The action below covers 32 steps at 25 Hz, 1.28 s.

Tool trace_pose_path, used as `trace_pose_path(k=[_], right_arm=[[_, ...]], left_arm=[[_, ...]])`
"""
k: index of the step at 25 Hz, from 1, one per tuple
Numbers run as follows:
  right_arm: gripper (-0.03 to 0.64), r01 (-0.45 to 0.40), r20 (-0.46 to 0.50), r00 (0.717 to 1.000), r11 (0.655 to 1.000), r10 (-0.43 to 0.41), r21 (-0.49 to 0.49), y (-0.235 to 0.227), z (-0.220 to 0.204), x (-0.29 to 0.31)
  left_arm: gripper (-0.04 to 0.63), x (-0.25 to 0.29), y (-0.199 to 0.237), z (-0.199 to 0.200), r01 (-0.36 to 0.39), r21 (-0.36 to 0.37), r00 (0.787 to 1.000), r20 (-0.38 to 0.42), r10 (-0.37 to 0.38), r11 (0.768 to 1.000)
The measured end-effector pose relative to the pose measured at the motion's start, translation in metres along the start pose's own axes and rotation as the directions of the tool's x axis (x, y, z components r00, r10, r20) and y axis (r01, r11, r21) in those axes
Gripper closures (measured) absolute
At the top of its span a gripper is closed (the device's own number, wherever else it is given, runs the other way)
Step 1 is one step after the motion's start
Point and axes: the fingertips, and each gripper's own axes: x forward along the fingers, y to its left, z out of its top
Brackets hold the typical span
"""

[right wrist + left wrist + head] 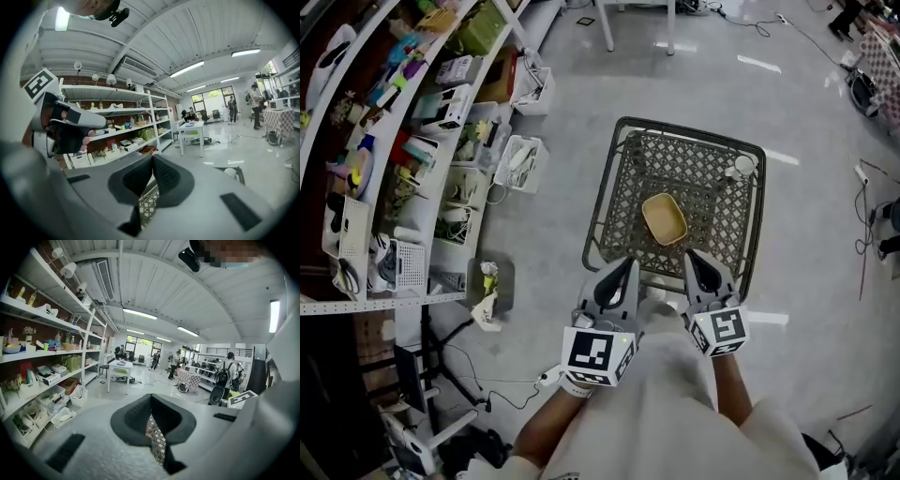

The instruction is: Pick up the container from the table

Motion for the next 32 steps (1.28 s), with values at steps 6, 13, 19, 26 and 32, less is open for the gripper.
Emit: trace_pose_path(k=[6,13,19,26,32], right_arm=[[0.598,-0.02,-0.085,0.996,1.0,0.021,0.019,-0.038,-0.028,0.035],[0.598,-0.043,-0.162,0.986,0.999,0.048,0.032,-0.042,-0.042,0.063],[0.597,-0.043,-0.169,0.985,0.999,0.041,-0.008,-0.056,-0.052,0.082],[0.597,-0.043,-0.198,0.98,0.997,0.029,-0.068,-0.071,-0.085,0.108],[0.597,-0.038,-0.25,0.968,0.998,0.024,-0.051,-0.086,-0.121,0.122]], left_arm=[[0.574,0.04,0.006,-0.013,-0.034,-0.028,0.999,-0.039,0.033,0.999],[0.574,0.06,0.028,-0.025,-0.06,-0.066,0.995,-0.08,0.055,0.996],[0.574,0.072,0.027,-0.03,-0.057,-0.069,0.995,-0.091,0.051,0.996],[0.573,0.079,0.026,-0.03,-0.052,-0.055,0.994,-0.1,0.046,0.997],[0.574,0.081,0.023,-0.037,-0.064,-0.063,0.992,-0.11,0.057,0.996]])
